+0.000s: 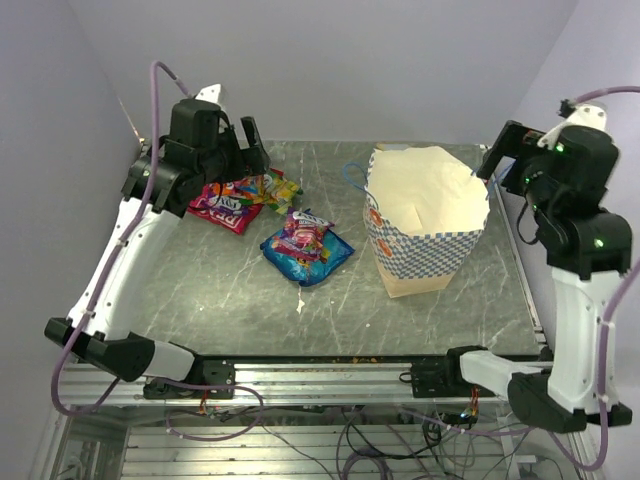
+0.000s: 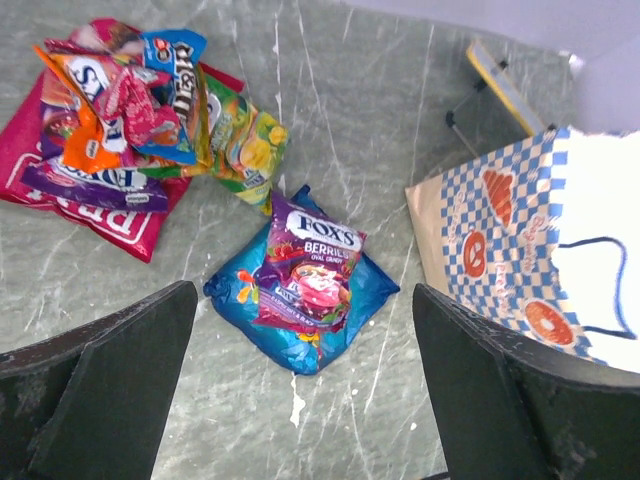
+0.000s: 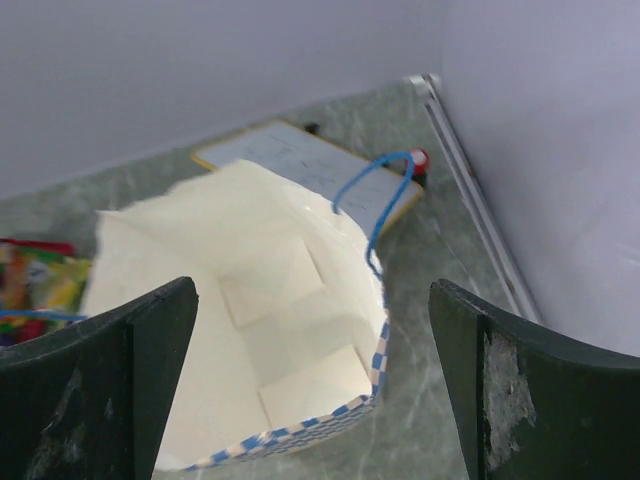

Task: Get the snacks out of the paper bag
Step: Adjust the paper bag at the center of the board, then reset both arms

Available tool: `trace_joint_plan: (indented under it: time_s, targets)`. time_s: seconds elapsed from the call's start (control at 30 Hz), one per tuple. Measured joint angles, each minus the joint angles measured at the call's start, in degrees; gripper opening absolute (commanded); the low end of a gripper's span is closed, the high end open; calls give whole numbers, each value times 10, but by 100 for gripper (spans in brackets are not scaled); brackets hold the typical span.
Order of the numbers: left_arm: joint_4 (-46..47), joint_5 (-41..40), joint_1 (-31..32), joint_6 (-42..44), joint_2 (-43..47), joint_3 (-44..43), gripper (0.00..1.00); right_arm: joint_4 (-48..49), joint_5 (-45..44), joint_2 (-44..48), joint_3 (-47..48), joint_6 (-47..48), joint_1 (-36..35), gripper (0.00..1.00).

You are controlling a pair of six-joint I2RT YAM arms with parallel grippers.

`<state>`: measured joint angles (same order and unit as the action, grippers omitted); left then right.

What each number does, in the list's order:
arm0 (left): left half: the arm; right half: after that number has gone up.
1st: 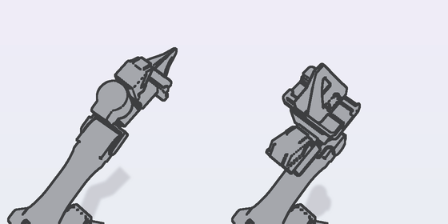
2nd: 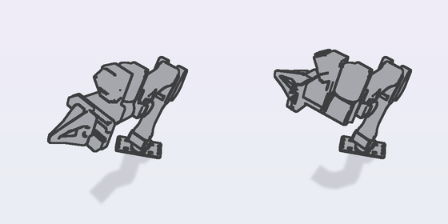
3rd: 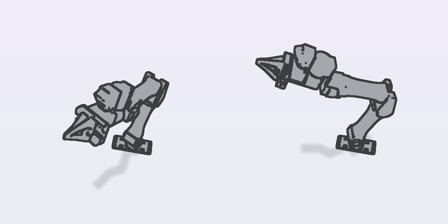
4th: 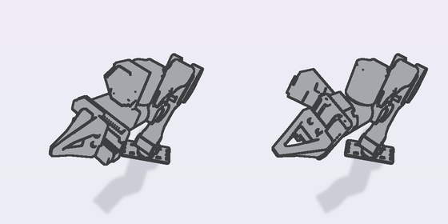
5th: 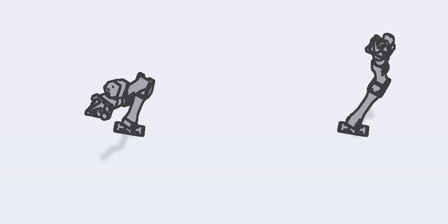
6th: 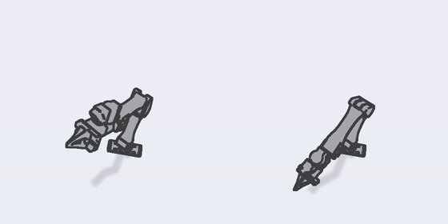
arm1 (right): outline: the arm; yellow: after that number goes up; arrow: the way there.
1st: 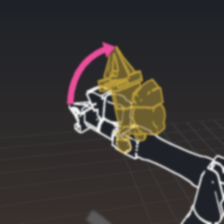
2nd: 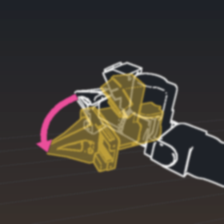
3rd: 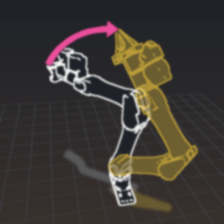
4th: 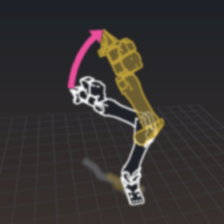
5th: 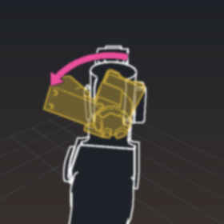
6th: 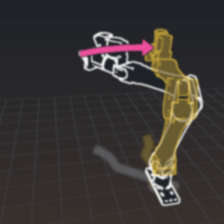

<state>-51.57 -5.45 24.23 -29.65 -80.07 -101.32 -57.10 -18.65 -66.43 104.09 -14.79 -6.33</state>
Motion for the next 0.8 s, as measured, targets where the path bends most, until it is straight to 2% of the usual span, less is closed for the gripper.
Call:
trace_joint_plan:
  time_s: [0.17,0.33,0.57,0.8]
  targets:
    - [-3,-27,0,-6,27,-29,100,12,103,43,37,-4,0,100]
    - [10,-42,0,-2,55,-69,100,67,198,85,39,-33,0,100]
    - [21,-85,0,11,134,-114,99,107,208,114,59,-96,0,100]
    - [30,-139,0,28,217,-131,99,107,194,124,34,-132,0,100]
